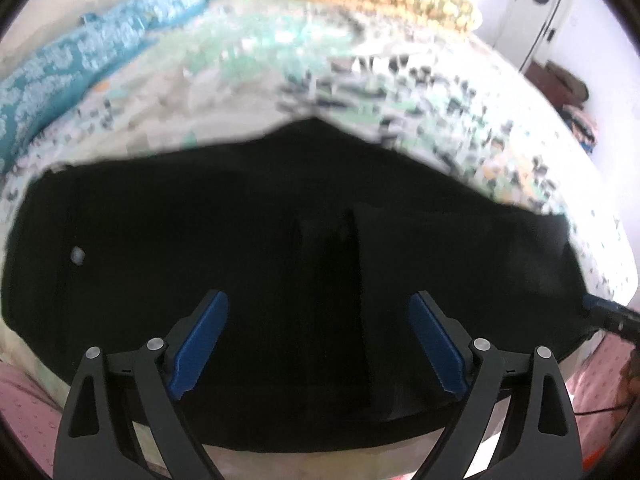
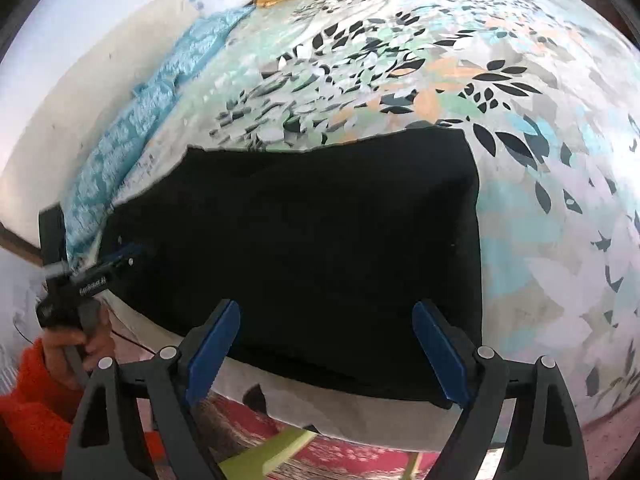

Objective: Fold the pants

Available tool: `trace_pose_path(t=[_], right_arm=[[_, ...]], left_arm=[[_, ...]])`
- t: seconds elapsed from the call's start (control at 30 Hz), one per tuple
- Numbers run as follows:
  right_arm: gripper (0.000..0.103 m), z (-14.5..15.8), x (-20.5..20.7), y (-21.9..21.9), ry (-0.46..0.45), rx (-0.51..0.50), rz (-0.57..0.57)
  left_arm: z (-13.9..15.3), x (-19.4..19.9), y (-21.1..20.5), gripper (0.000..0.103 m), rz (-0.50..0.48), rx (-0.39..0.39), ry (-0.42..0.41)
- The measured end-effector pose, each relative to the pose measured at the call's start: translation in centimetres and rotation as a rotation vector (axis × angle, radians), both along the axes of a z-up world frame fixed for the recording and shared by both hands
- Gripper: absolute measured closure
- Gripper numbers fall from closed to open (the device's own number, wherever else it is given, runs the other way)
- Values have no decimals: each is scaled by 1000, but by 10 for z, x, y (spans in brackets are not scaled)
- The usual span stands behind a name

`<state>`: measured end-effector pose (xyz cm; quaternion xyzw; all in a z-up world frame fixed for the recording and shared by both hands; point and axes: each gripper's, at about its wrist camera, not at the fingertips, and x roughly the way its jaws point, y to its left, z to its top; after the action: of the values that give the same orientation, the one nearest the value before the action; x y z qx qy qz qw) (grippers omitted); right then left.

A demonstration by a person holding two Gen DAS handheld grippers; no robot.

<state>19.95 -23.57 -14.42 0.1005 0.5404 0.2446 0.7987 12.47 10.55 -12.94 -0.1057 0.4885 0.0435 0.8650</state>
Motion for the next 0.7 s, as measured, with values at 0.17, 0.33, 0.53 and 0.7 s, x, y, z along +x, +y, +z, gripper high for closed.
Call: trace_pose_path(t=[0.17,0.33,0.53,0.7], right_arm=[[14,21,41,-7,-80,-43,-49],[14,-34,82,-5,74,-113,-73],[13,9,49,-10,-60,-58,-91],[13,30,6,-7,-158,-47,-83]], left_arm=[[11,-1,-8,9,-42,5,-79],[-14,9,-17,9,-89,27,34],[-3,0,0,9,-38,-6,-2],[-3,9,19,9,41,-63,0]])
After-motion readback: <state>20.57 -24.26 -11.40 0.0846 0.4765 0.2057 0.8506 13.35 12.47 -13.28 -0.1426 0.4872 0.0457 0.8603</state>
